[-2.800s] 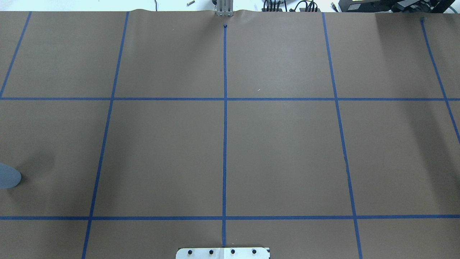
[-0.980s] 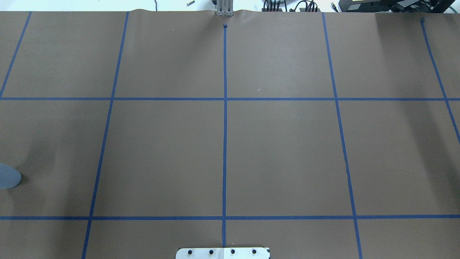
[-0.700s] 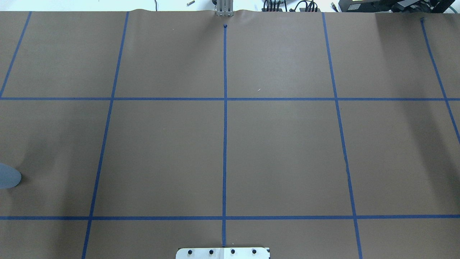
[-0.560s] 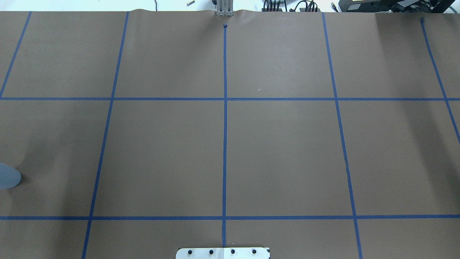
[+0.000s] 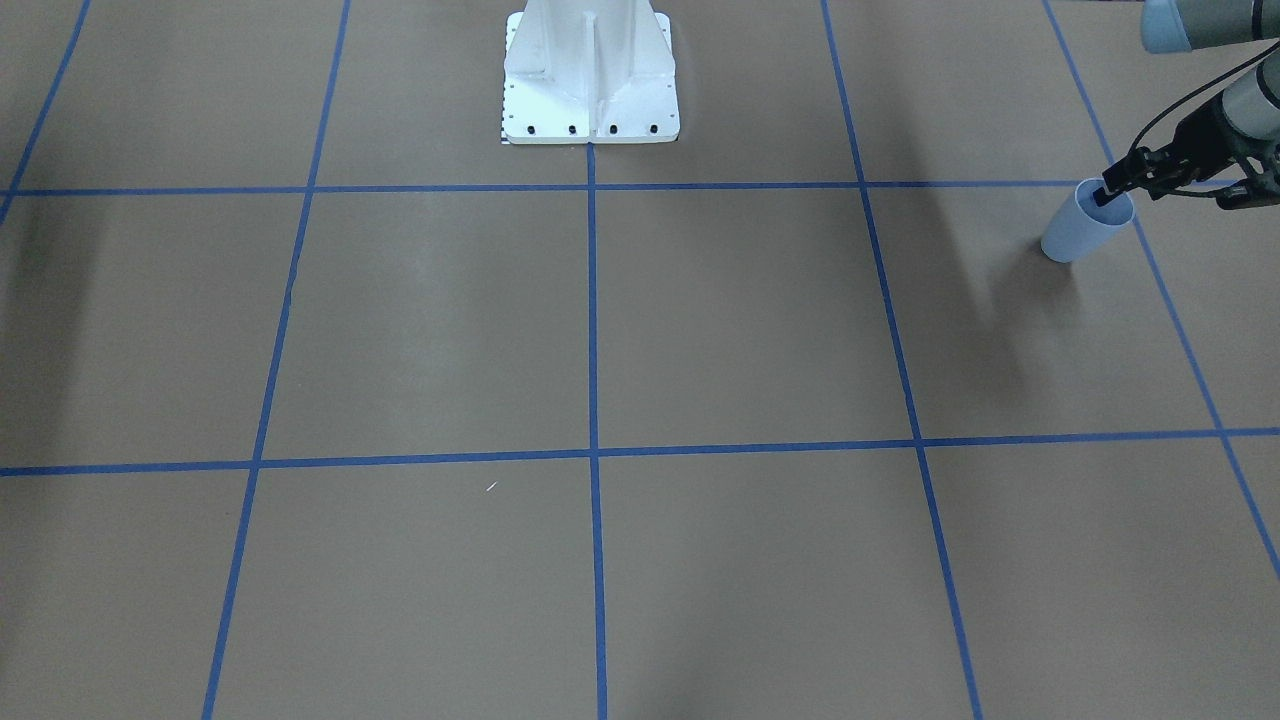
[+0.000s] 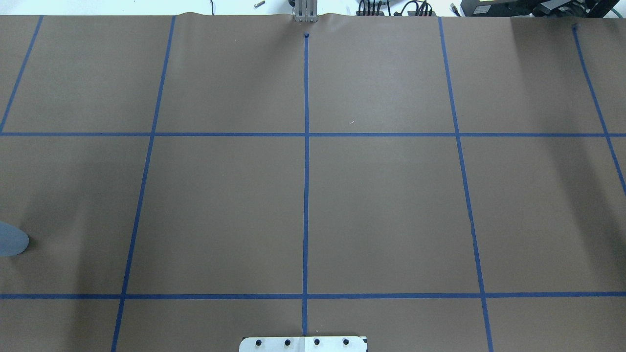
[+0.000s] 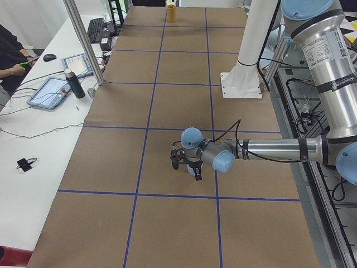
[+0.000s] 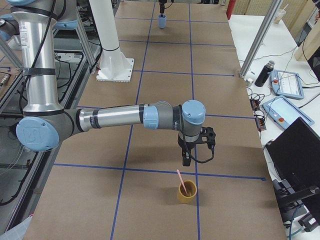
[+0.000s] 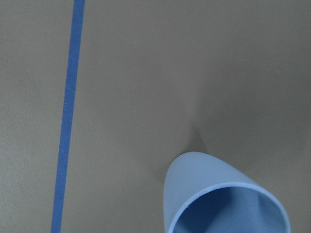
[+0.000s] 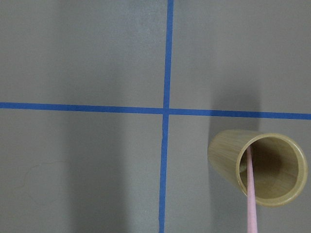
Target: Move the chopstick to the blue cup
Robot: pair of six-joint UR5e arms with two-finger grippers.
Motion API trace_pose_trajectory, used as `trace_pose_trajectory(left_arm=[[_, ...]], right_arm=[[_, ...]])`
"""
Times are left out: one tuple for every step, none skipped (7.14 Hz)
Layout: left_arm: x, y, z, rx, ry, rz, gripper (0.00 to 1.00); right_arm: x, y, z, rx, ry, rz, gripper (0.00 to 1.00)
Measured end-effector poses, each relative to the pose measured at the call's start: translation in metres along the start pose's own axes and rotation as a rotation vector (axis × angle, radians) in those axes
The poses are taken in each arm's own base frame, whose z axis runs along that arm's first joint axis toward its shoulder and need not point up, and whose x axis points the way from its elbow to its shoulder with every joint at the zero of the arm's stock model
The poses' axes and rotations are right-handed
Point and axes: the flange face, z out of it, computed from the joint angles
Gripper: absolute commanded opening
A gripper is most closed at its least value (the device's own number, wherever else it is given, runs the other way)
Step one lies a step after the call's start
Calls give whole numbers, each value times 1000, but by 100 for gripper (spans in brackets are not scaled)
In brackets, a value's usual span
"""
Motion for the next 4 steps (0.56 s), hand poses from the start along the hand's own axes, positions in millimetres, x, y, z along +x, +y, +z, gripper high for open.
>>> trace_pose_trajectory(left_arm=[[1,0,2,-4,-2,2,47],[1,0,3,-6,-2,0,29],[2,0,3,-6,-2,-1,14],[3,-1,2,-4,0,0,0]], right_arm=[[0,0,0,-1,0,0,100],[0,0,0,-2,0,1,100],[1,0,1,-3,0,3,100],[1,1,1,-5,-1,4,100]])
